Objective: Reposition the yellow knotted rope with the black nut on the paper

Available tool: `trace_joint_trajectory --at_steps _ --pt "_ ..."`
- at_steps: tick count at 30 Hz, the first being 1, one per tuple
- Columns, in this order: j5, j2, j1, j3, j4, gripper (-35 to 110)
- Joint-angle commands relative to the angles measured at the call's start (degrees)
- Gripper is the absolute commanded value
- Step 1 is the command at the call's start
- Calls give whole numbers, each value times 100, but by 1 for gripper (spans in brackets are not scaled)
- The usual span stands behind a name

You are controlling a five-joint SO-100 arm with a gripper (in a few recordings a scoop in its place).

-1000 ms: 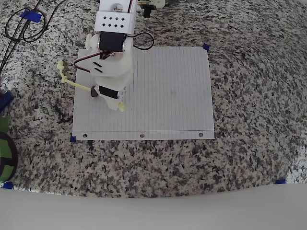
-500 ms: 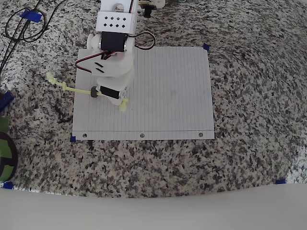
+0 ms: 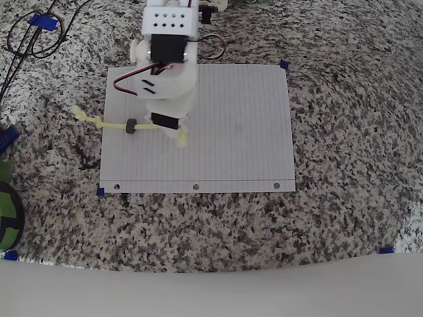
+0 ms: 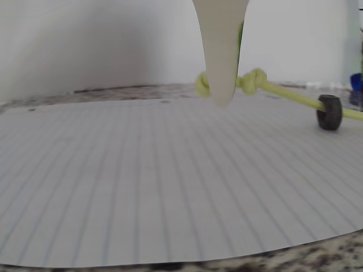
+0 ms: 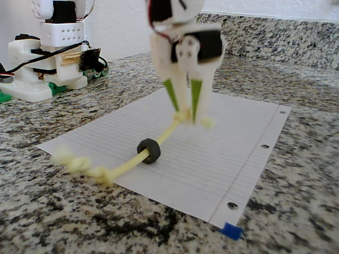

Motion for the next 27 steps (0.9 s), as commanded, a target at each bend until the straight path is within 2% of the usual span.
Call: trace_joint_trajectory --at_steps 1,21,27 --pt "18 492 -422 -141 167 0" --pt "79 1767 -2329 255 571 0" --pt "70 2364 -2417 255 510 0"
